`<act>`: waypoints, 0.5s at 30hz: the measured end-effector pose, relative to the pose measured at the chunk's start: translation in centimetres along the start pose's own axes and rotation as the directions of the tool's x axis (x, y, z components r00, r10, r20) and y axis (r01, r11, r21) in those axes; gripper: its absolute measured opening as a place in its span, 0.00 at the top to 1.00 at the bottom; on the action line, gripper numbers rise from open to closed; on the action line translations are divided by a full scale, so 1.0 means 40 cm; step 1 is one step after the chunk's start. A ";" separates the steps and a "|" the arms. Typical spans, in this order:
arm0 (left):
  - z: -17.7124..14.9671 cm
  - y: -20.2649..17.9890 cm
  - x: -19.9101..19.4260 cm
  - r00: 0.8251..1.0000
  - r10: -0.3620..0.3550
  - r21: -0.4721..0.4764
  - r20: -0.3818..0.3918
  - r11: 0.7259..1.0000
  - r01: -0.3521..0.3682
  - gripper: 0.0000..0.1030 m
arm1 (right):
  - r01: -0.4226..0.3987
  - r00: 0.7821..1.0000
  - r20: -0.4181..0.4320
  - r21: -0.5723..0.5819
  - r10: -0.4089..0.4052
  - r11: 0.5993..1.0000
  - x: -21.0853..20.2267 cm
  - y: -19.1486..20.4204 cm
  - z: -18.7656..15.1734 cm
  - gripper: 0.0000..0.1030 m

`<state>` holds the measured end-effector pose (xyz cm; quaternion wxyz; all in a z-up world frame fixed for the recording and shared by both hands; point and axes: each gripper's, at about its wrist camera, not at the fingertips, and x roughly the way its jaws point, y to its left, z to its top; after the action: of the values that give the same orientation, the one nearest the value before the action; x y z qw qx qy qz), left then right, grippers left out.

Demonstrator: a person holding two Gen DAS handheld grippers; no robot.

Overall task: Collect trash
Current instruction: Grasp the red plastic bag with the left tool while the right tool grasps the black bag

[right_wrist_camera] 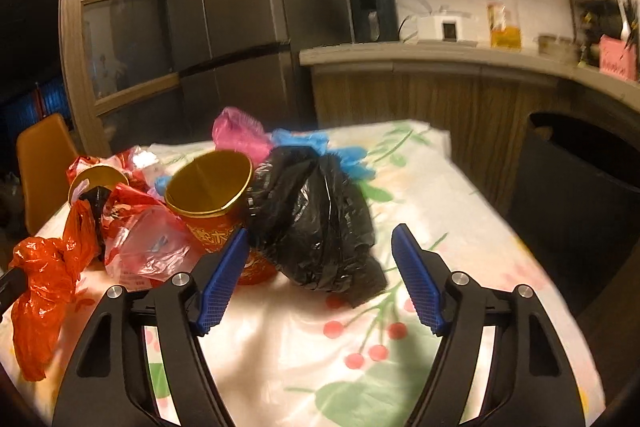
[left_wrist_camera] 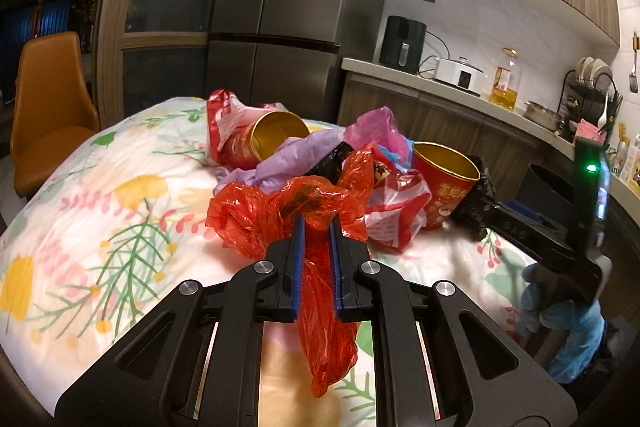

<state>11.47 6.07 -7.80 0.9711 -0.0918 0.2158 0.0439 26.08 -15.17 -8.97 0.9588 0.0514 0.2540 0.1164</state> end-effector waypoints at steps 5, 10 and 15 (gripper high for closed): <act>0.004 -0.005 0.005 1.000 0.002 0.008 -0.002 1.000 -0.002 0.90 | -0.025 0.998 -0.057 0.024 0.026 0.999 0.031 -0.016 0.002 0.65; 0.011 -0.016 -0.007 1.000 0.007 0.018 0.018 1.000 -0.008 0.90 | -0.004 1.000 -0.008 0.009 0.004 1.000 -0.018 -0.020 0.004 0.77; 0.031 -0.034 -0.043 0.999 -0.001 0.014 0.051 1.000 0.001 0.90 | 0.016 0.999 0.047 0.039 -0.018 0.999 -0.125 -0.049 0.008 0.78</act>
<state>10.61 4.92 -5.74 0.9770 -0.0839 0.1909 0.0441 22.43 -18.33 -6.63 0.9644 0.0704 0.2338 0.1019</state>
